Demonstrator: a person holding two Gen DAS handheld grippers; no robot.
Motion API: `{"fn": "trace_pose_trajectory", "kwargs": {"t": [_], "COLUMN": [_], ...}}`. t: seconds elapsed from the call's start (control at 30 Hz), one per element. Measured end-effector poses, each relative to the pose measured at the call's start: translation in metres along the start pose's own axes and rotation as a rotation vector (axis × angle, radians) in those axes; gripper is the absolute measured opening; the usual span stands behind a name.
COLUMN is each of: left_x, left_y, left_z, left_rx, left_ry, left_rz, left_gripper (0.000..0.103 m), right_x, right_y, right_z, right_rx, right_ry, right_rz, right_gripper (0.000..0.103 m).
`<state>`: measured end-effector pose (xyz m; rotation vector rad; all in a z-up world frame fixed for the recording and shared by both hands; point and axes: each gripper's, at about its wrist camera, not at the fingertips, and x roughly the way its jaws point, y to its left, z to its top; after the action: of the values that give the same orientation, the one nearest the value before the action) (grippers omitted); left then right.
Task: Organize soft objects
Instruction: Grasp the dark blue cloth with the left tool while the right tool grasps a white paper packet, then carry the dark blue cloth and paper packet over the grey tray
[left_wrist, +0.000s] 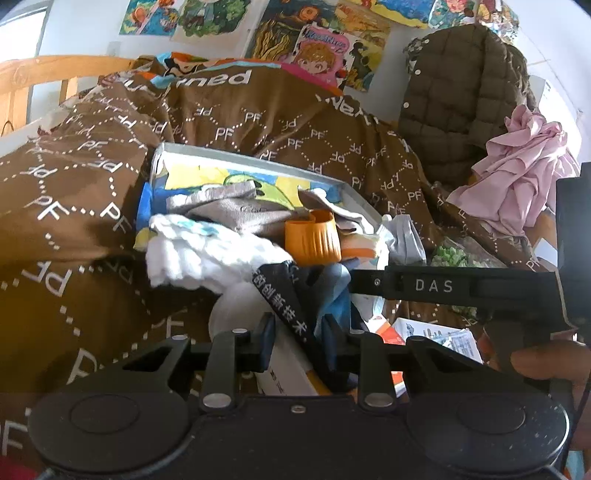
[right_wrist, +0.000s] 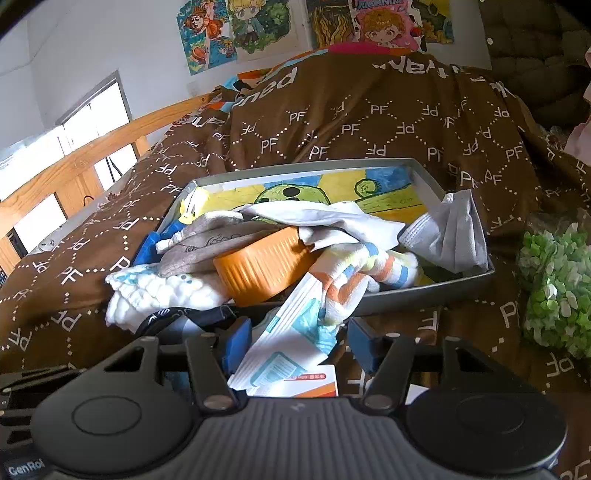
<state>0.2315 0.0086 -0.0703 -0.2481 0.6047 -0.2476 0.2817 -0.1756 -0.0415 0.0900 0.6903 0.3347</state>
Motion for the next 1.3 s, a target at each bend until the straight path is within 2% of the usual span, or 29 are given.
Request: {"fn": "trace_pose_trajectory", "kwargs": {"t": [0.17, 0.23, 0.37, 0.47, 0.53, 0.63, 0.7, 0.73, 0.8, 0.9, 1.1, 1.3], "left_x": [-0.005, -0.007, -0.003, -0.001, 0.0, 0.0, -0.001, -0.002, -0.005, -0.007, -0.014, -0.025], "left_y": [-0.005, -0.01, -0.019, -0.016, -0.016, -0.014, -0.015, -0.017, -0.022, -0.03, -0.04, -0.048], "left_z": [-0.002, -0.003, -0.006, -0.005, -0.005, -0.004, -0.004, -0.003, -0.004, -0.005, -0.008, -0.011], "left_rx": [-0.006, 0.024, 0.094, 0.08, 0.077, 0.073, 0.082, 0.09, 0.111, 0.144, 0.138, 0.11], "left_ry": [0.004, -0.006, -0.002, 0.0, -0.002, -0.001, -0.009, -0.015, -0.025, -0.03, -0.008, 0.016], "left_rz": [0.004, -0.008, -0.02, -0.026, -0.022, -0.015, -0.017, -0.019, -0.032, -0.053, -0.096, -0.139], "left_gripper": [0.028, 0.02, 0.019, 0.019, 0.011, 0.001, 0.0, 0.0, 0.0, 0.0, 0.0, 0.0], "right_x": [0.0, 0.0, 0.0, 0.0, -0.001, -0.003, -0.004, -0.005, -0.005, -0.006, -0.02, -0.041], "right_y": [-0.001, 0.0, 0.001, 0.003, 0.005, 0.005, 0.001, -0.002, -0.007, -0.012, -0.009, -0.019], "right_z": [0.0, 0.0, -0.001, -0.001, -0.001, -0.001, 0.0, 0.001, 0.002, 0.003, 0.006, 0.006], "right_rx": [0.006, 0.004, 0.003, 0.001, -0.002, 0.02, 0.061, 0.086, 0.12, 0.154, 0.134, 0.185], "right_ry": [0.0, -0.001, 0.003, 0.004, 0.003, 0.003, 0.01, 0.013, 0.023, 0.034, 0.012, 0.001], "right_rz": [0.001, 0.003, 0.005, 0.01, 0.017, 0.024, 0.029, 0.03, 0.025, 0.028, -0.002, -0.011], "right_gripper": [0.064, 0.063, 0.059, 0.052, 0.041, 0.035, 0.031, 0.025, 0.019, 0.015, 0.013, 0.013]}}
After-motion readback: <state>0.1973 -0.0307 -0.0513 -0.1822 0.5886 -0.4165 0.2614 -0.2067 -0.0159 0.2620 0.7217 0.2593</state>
